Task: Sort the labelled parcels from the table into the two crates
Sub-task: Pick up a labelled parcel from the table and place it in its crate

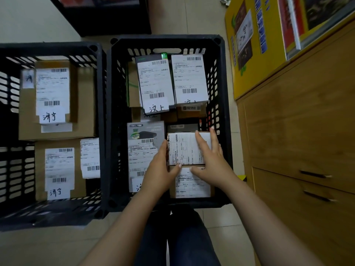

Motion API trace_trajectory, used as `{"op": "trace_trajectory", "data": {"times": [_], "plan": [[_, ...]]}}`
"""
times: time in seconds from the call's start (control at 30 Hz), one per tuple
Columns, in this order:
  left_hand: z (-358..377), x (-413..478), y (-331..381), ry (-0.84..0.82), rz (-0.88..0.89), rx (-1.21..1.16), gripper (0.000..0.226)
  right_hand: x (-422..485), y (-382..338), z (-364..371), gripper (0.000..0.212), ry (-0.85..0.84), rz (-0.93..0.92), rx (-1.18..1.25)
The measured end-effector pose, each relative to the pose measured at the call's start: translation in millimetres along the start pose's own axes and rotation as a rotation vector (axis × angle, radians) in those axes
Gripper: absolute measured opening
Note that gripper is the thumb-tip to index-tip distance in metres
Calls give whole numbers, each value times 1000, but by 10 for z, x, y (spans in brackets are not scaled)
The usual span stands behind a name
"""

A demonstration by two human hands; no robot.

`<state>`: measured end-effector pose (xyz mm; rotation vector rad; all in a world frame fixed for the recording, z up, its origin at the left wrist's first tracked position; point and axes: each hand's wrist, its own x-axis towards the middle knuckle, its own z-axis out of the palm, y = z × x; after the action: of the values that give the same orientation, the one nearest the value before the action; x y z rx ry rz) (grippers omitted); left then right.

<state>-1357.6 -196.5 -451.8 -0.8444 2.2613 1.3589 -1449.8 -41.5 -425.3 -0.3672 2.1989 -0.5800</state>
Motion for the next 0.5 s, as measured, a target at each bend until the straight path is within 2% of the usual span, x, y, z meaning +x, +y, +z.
{"op": "trace_trajectory", "data": {"times": [0.27,0.4,0.5], "plan": [[-82,72,76,10,26,114,68,58,92,-92,102,-31,-26,8],[-292,99,99,50,34,194,72,55,3,-132,99,47,-30,15],[-509,191,144,109,71,186,67,125,-194,-191,89,119,-85,64]]}}
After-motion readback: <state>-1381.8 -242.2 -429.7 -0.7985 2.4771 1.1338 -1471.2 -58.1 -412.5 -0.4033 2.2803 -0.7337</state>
